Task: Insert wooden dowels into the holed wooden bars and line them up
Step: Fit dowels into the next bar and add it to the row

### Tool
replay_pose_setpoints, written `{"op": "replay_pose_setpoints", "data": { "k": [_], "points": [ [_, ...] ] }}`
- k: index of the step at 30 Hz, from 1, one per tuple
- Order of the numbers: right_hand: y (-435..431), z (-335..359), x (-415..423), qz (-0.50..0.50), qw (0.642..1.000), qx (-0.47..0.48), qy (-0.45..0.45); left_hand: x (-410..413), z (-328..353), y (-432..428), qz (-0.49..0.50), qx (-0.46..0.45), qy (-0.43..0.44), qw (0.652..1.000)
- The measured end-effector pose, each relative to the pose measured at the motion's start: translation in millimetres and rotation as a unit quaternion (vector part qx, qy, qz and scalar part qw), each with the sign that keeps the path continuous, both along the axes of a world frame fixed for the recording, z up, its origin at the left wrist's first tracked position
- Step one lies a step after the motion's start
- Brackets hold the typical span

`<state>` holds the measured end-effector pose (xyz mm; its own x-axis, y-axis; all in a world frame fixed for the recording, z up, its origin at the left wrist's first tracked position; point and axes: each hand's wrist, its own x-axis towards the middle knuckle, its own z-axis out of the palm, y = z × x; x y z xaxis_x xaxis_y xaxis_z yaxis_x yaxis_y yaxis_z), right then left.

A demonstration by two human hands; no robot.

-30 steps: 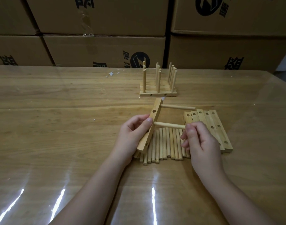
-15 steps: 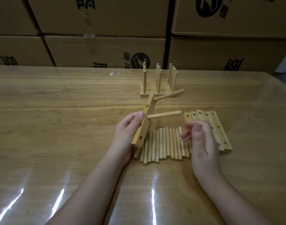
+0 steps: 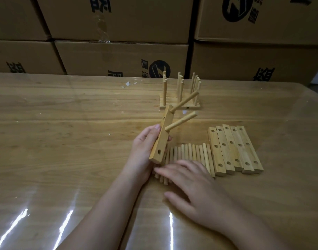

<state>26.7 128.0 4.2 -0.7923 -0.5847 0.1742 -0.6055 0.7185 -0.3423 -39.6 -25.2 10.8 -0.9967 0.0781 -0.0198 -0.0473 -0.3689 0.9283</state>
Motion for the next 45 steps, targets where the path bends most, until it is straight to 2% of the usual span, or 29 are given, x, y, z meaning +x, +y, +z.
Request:
{"op": "replay_pose_setpoints", "data": {
  "k": [3, 7, 12, 15, 19, 22, 24, 28, 30, 33, 36, 45],
  "points": [
    [4, 0, -1, -0.045, 0.997, -0.011, 0.056, -1, 0, 1, 0.002, 0.014, 0.003, 1.000],
    [6, -3, -2, -0.078, 0.994, 0.026, 0.067, -2, -2, 2, 0.007, 0.031, 0.001, 0.999],
    [6, -1, -3, -0.076, 0.996, 0.016, 0.033, -4, -3, 4, 0.019, 0.027, -0.003, 0.999],
    [4, -1, -2, -0.065, 0.995, 0.039, 0.061, -4, -2, 4, 0.016, 0.022, -0.005, 1.000],
    [5, -2, -3, -0.081, 0.993, 0.013, 0.088, -4, -2, 4, 0.015, 0.029, -0.007, 0.999],
    [6, 0, -4, -0.111, 0.990, -0.052, 0.074, -5, -2, 3, 0.020, 0.032, -0.009, 0.999],
    [7, 2, -4, -0.164, 0.971, -0.163, 0.063, -5, -2, 3, 0.018, 0.033, -0.013, 0.999],
    [15, 4, -9, -0.239, 0.880, -0.408, 0.033, -5, -3, 0, 0.010, 0.042, -0.024, 0.999],
    [20, 5, -11, -0.242, 0.847, -0.473, 0.022, -5, -2, 0, 0.011, 0.057, -0.027, 0.998],
    [20, 5, -11, -0.230, 0.826, -0.515, 0.008, -5, 0, 2, 0.019, 0.062, -0.032, 0.997],
    [17, 6, -10, -0.214, 0.823, -0.526, -0.010, -6, -2, 2, 0.023, 0.053, -0.032, 0.998],
    [16, 6, -9, -0.213, 0.846, -0.488, -0.011, -6, -3, 2, 0.018, 0.042, -0.032, 0.998]
  ]
}}
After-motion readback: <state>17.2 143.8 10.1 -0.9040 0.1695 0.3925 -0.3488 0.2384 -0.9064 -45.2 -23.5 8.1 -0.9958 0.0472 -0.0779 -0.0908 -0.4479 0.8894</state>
